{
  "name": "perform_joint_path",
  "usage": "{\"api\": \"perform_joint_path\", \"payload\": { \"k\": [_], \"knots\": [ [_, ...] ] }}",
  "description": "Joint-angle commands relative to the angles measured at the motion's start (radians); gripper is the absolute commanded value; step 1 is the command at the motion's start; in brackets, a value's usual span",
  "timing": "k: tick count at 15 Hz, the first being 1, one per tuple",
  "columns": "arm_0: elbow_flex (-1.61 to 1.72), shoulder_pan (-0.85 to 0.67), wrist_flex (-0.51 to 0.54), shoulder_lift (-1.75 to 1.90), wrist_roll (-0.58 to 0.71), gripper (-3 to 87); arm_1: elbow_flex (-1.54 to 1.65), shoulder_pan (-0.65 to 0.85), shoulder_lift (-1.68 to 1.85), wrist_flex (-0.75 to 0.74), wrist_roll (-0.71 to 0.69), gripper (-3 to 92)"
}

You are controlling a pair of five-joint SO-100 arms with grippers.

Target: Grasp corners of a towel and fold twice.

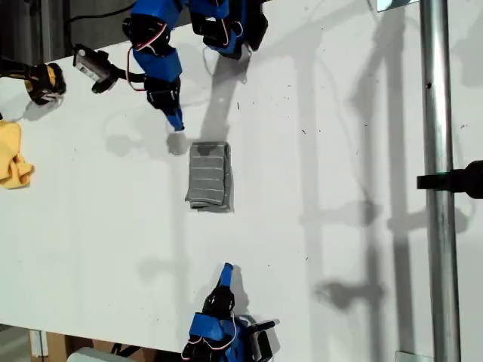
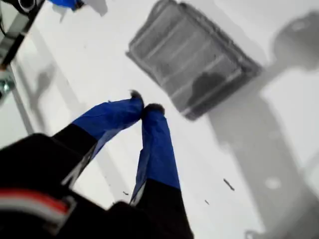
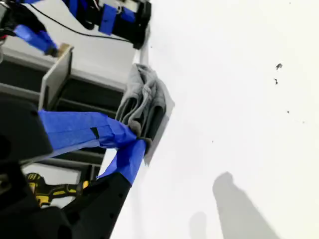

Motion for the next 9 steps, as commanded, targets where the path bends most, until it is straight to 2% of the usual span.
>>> {"api": "perform_joint_path", "payload": {
  "k": [1,2,4,5,7,8,9],
  "knots": [
    [0.015,0.012,0.0,0.008,-0.04,0.6,0.268,-0.071,0.275,0.028,0.117,-0.2],
    [0.015,0.023,0.032,0.008,-0.048,6.7,0.433,-0.115,0.414,0.026,0.193,-0.2],
    [0.015,0.034,0.127,0.008,-0.132,6.5,0.657,-0.189,0.703,0.095,0.327,-0.2],
    [0.015,0.044,0.138,0.008,-0.161,4.9,0.726,-0.199,0.838,0.155,0.354,-0.2],
    [0.015,0.055,0.202,0.008,-0.206,4.9,0.796,-0.204,0.862,0.169,0.385,-0.2],
    [0.015,0.048,0.264,0.006,-0.278,4.9,0.842,-0.202,0.862,0.17,0.436,-0.2],
    [0.015,0.058,0.265,0.006,-0.281,4.9,0.881,-0.21,0.862,0.15,0.468,8.6]
  ]
}}
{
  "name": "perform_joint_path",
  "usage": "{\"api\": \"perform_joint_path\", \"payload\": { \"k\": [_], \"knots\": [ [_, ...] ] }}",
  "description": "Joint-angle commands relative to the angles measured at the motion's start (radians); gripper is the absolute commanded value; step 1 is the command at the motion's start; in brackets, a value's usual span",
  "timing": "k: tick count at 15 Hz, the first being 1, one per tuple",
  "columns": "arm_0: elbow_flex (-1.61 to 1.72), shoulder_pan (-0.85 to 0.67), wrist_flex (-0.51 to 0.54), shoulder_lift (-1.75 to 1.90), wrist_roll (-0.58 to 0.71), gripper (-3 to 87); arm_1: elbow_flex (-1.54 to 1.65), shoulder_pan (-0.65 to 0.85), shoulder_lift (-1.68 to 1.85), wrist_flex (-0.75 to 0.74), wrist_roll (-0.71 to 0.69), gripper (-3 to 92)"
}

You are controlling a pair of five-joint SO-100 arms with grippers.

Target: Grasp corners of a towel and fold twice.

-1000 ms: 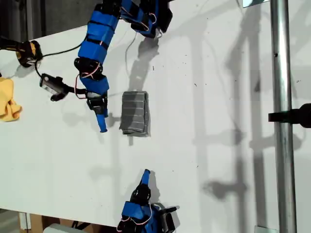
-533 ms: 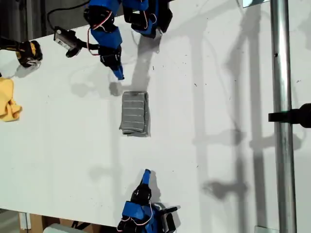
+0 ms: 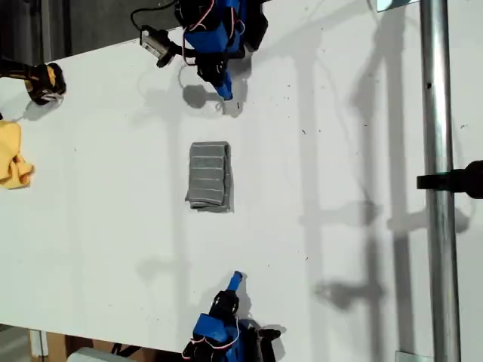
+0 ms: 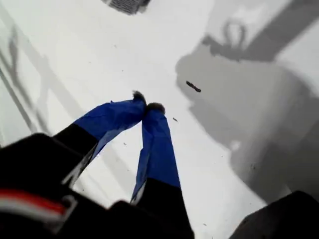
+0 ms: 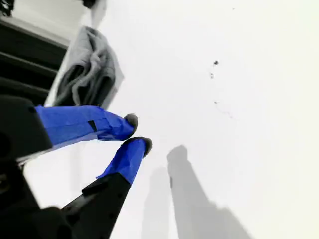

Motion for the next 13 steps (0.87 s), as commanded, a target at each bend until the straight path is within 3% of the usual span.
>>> {"api": "perform_joint_path", "payload": {
  "k": [1,2,3,6,13],
  "knots": [
    [0.005,0.009,0.021,0.006,0.034,4.9,0.006,-0.034,0.008,-0.006,0.006,18.7],
    [0.005,0.006,0.02,0.006,0.199,4.8,0.003,-0.074,0.008,-0.002,-0.012,19.0],
    [0.005,0.005,0.018,0.006,0.206,4.8,0.005,-0.117,0.008,0.009,-0.083,18.9],
    [0.005,0.003,0.018,0.006,0.204,4.8,0.006,-0.224,0.008,0.009,-0.084,18.7],
    [0.005,0.003,0.018,0.006,0.204,4.8,0.006,-0.245,0.008,0.009,-0.084,18.7]
  ]
}}
